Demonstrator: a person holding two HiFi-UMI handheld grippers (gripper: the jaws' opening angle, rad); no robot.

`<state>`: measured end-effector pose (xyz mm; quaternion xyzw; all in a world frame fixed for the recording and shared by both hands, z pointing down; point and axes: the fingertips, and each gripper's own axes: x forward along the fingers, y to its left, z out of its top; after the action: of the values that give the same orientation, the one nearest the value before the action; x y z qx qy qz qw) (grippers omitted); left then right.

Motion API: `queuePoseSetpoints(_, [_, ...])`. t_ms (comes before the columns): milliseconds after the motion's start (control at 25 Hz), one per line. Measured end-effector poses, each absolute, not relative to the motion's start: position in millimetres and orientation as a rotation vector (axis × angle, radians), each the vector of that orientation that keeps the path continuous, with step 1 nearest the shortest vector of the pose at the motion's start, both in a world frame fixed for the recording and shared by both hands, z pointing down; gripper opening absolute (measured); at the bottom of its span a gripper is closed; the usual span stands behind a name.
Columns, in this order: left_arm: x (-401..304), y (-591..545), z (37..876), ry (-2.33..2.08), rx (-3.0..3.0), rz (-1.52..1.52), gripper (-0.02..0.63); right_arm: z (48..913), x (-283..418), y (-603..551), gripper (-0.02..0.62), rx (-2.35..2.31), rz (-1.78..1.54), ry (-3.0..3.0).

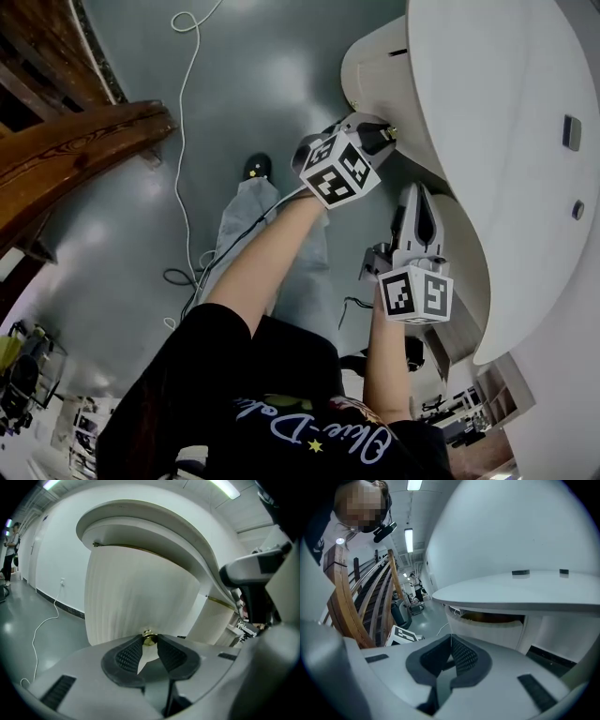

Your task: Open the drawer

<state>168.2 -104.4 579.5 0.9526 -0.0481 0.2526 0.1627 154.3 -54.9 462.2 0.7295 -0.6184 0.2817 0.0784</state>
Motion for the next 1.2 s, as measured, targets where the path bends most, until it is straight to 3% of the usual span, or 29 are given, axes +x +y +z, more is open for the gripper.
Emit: queuePoseSetpoints(1200, [127,-87,585,-0.005,2.714,0.778,0.097,447,143,-30,0.002,2.367,0.854,-1.68])
